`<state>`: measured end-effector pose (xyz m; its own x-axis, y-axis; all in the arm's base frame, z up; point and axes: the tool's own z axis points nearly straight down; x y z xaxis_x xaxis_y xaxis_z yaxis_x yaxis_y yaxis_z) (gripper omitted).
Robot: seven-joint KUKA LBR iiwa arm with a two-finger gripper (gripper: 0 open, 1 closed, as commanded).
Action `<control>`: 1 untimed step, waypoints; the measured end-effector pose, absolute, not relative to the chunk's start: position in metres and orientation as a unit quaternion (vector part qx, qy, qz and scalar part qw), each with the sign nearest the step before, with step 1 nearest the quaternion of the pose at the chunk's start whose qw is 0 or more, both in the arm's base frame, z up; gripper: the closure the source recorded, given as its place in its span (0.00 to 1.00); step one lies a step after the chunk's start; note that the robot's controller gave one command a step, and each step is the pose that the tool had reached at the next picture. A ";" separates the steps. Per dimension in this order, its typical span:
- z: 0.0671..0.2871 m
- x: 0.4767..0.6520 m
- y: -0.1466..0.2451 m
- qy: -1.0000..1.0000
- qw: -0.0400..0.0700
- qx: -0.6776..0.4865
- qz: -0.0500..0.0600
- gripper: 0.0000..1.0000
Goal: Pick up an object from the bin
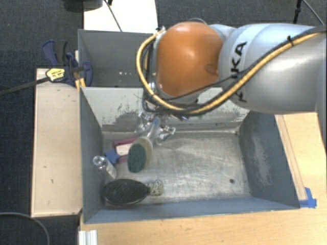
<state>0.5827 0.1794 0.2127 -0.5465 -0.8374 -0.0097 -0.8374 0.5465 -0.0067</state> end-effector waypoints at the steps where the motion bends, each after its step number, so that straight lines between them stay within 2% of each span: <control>1: 0.198 0.561 0.151 0.909 0.000 -0.417 0.000 1.00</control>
Offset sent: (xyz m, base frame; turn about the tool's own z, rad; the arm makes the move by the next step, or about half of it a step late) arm -0.0221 -0.0274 -0.0148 0.1313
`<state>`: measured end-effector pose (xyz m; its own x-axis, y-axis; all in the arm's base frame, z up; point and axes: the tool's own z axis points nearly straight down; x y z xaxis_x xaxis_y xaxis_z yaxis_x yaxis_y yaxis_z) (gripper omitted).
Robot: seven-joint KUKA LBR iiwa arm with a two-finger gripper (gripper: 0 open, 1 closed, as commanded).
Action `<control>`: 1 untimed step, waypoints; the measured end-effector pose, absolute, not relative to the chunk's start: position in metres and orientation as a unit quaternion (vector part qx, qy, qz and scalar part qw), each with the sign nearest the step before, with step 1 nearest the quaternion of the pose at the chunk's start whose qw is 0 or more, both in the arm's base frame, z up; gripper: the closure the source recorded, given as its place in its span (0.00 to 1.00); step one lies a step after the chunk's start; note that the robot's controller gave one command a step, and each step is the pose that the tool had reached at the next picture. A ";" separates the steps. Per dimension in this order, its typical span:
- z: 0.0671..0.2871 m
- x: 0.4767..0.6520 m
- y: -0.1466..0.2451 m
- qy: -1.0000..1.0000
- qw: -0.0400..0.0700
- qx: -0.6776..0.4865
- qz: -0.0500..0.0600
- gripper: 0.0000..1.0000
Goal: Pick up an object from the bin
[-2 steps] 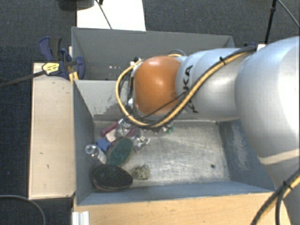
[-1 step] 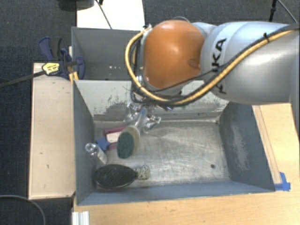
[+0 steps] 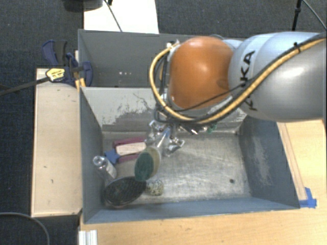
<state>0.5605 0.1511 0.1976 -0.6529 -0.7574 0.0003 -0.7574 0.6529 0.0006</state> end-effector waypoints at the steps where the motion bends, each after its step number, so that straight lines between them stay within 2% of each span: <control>1: 0.287 0.553 0.106 -0.851 -0.004 0.526 0.001 1.00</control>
Offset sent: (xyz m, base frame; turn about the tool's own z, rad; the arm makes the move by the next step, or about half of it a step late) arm -0.0091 -0.0442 0.0875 -0.2510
